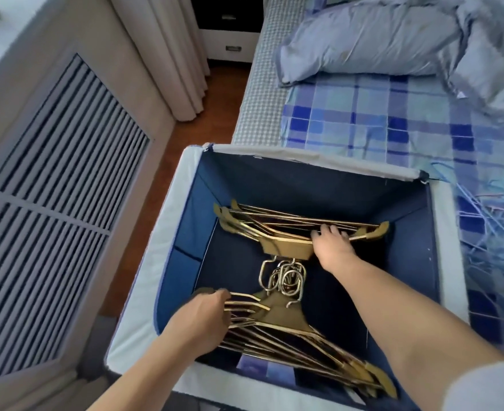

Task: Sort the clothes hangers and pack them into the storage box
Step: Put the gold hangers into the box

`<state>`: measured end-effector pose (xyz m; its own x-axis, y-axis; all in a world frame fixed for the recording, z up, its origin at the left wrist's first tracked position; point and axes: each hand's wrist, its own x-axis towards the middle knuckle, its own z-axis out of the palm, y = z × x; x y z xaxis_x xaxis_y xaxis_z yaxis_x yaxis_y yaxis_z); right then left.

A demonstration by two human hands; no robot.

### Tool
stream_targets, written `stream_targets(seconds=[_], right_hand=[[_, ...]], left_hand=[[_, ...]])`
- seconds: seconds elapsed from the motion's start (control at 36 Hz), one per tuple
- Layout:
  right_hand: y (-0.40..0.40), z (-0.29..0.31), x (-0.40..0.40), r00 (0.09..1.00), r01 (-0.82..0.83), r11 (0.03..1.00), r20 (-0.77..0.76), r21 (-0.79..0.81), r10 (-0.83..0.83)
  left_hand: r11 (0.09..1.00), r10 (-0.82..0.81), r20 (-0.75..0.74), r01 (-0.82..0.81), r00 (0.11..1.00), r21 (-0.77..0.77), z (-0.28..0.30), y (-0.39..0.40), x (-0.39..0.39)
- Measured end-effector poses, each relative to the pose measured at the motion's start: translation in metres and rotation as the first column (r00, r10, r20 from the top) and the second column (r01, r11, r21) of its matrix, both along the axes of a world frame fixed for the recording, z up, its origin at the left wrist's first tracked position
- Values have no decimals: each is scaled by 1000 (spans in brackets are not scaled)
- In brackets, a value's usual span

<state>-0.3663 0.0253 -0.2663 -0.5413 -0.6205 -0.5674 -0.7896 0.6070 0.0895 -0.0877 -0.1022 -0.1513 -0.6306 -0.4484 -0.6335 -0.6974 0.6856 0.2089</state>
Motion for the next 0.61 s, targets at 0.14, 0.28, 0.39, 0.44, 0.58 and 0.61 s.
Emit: stream_targets(seconds=[0.14, 0.28, 0.39, 0.44, 0.58, 0.61], right_hand=[[9, 1, -5, 994, 107, 994, -20, -36, -108], [4, 24, 9, 993, 119, 976, 7, -182, -120], [-3, 65, 30, 976, 218, 906, 74, -364, -205], [5, 94, 42, 965, 262, 863, 93, -432, -246], [50, 149, 60, 932, 358, 777, 140, -518, -335], [62, 157, 63, 914, 399, 757, 159, -517, -373]], left_hand=[[1000, -26, -42, 26, 999, -7, 7, 2, -1], [999, -37, -135, 33, 990, -32, 23, 0, -6], [1000, -16, -219, 20, 976, 16, 35, -8, -12], [997, 2, -259, 19, 966, 78, 43, -13, -15], [983, 70, -268, -20, 961, 185, 51, -30, -22], [981, 57, -258, -5, 964, 195, 50, -31, -26]])
